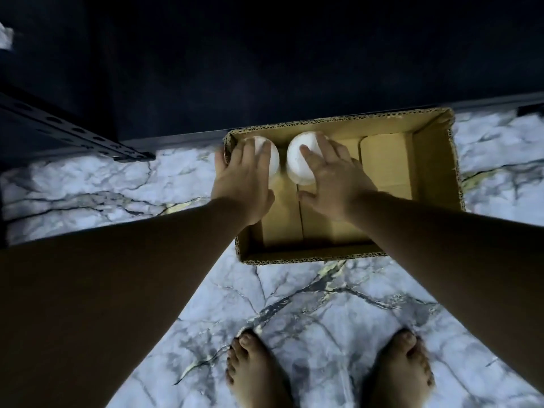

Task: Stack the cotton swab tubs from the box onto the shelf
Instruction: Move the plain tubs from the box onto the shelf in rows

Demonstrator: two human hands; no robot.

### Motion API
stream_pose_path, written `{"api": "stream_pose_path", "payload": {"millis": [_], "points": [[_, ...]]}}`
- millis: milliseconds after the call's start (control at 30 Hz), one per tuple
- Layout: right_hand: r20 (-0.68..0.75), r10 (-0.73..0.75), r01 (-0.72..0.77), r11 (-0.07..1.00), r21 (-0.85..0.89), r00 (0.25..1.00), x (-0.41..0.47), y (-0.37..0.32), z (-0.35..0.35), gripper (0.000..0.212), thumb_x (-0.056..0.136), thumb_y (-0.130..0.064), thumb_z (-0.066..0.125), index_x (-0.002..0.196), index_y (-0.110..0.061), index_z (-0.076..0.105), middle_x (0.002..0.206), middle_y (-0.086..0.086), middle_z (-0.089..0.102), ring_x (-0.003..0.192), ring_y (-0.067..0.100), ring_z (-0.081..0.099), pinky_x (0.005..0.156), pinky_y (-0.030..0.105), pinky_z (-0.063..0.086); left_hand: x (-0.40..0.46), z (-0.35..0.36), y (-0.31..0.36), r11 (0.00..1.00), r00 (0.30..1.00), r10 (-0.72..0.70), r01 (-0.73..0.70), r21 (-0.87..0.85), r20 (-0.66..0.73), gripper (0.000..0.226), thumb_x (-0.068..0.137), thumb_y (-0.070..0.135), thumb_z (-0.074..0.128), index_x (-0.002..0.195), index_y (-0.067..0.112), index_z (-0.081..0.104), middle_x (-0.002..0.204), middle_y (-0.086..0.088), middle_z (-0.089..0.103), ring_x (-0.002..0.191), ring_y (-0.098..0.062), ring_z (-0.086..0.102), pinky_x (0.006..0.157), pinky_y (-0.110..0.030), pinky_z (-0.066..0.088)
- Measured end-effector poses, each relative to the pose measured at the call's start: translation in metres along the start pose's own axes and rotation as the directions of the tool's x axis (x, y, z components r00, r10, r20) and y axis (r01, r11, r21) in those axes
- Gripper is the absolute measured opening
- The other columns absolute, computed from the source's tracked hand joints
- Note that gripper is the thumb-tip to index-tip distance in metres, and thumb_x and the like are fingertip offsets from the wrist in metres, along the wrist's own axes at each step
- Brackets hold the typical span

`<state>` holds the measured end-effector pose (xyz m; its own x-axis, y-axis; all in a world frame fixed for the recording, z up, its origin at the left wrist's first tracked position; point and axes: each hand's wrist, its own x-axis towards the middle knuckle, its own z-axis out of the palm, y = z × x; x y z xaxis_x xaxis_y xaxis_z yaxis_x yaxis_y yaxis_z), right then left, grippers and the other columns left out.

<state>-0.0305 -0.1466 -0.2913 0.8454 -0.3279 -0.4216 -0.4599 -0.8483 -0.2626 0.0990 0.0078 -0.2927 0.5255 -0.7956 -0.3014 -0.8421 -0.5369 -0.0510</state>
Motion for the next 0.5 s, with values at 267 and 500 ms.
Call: {"api": "stream_pose_path", "payload": {"millis": [267,500], "points": [[-0.050,0.074,-0.068,0.991,0.114,0.996,-0.032,0.008,0.019,0.080,0.081,-0.038,0.079,0.145,-0.021,0.034,0.163,0.015,0.021,0.143,0.036,0.031,0.106,0.050,0.047,-0.020,0.004,0.013,0.999,0.999,0.024,-0.025,0.020,0.045,0.100,0.074,0.049,0.069,0.156,0.016,0.021,0.144,-0.020,0.036,0.131,-0.037,0.039,0.121,-0.062,0.008],[0.088,0.128,-0.146,0.956,0.255,0.988,-0.051,0.019,-0.010,0.088,0.078,-0.045,0.079,0.151,-0.025,0.035,0.153,0.006,0.040,0.135,0.030,0.038,0.107,0.047,0.045,-0.035,-0.015,0.007,0.988,0.989,0.038,-0.016,-0.153,0.145,0.103,0.069,0.063,0.070,0.154,0.023,0.028,0.138,-0.010,0.043,0.125,-0.033,0.046,0.119,-0.055,0.026]]}}
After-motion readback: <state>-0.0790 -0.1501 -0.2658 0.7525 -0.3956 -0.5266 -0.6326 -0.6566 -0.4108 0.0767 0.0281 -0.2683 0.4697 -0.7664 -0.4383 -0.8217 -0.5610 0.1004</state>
